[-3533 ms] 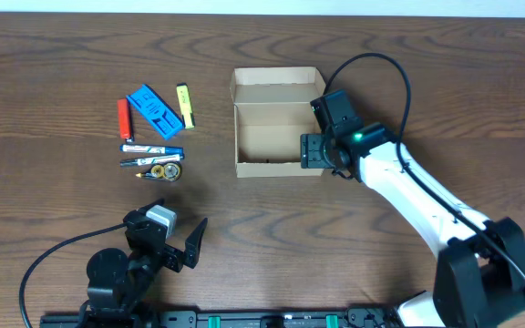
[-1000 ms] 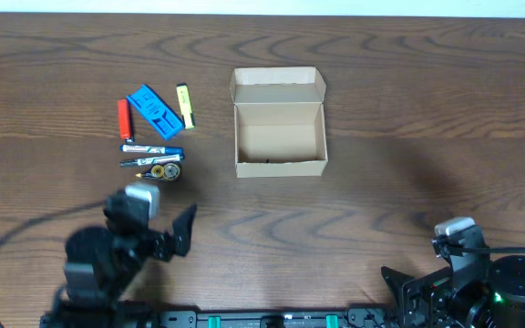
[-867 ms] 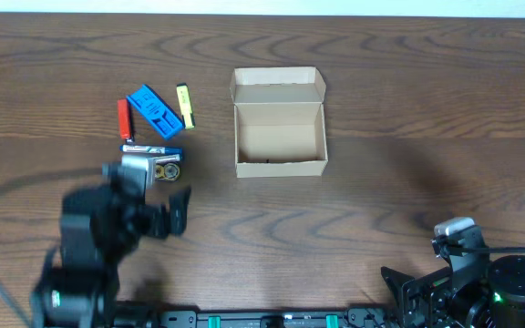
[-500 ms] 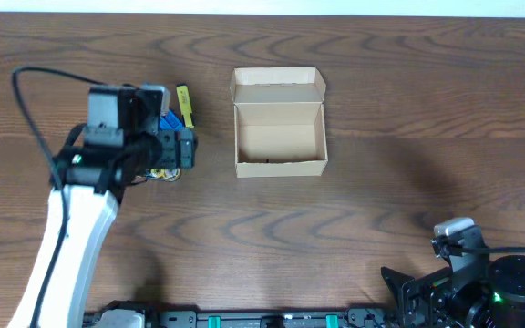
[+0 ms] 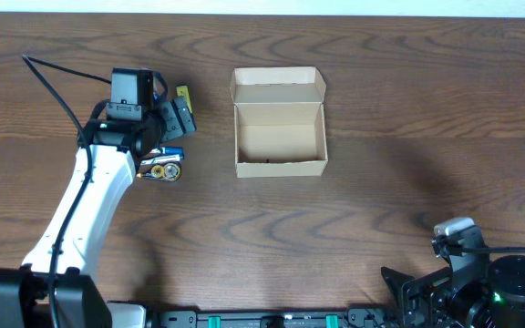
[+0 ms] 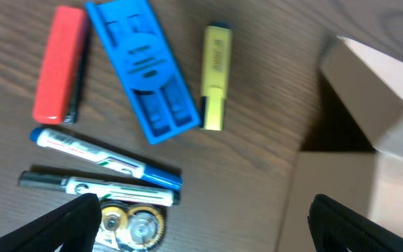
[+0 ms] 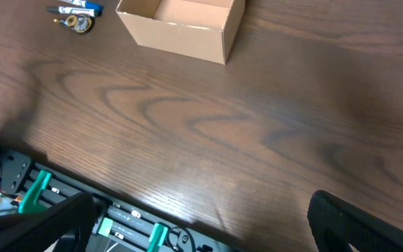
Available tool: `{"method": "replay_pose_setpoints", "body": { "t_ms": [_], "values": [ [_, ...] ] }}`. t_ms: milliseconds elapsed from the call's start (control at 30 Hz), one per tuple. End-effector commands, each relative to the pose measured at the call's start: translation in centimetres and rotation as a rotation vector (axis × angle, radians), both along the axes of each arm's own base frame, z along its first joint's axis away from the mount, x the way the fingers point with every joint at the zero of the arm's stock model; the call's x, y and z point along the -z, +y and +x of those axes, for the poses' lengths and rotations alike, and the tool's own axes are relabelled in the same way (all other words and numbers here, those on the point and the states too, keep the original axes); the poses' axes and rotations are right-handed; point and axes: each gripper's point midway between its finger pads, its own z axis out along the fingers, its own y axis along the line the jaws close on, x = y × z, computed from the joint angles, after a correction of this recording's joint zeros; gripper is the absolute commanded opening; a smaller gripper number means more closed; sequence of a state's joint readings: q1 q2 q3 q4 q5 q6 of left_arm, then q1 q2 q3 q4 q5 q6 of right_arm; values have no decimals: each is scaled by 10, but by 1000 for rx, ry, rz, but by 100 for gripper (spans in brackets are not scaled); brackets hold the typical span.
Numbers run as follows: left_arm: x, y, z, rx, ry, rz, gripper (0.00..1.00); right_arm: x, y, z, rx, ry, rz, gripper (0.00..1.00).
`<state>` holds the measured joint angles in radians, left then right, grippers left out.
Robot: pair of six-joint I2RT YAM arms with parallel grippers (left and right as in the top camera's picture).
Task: Pack container
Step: 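Reach the left gripper to the blue whiteboard duster and grasp it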
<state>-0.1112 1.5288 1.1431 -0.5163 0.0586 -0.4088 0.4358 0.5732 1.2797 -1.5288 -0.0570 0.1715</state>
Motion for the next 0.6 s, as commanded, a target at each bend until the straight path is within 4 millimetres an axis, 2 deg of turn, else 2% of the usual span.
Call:
{"method": "replay_pose_setpoints", "body": {
  "t_ms": [0, 233, 433, 567],
  "values": [
    [-7, 18, 20, -138, -19, 33, 96, -1, 0, -1, -7, -2, 0, 99],
    [-3, 27, 49, -222, 46, 73, 96, -1, 0, -1, -7, -2, 0, 99],
    [19, 26, 73, -318, 99, 16, 96, -1, 0, -1, -8, -2, 0, 99],
    [40, 29, 79, -387, 132, -60, 95, -1, 0, -1, -8, -2, 0, 99]
  ]
}}
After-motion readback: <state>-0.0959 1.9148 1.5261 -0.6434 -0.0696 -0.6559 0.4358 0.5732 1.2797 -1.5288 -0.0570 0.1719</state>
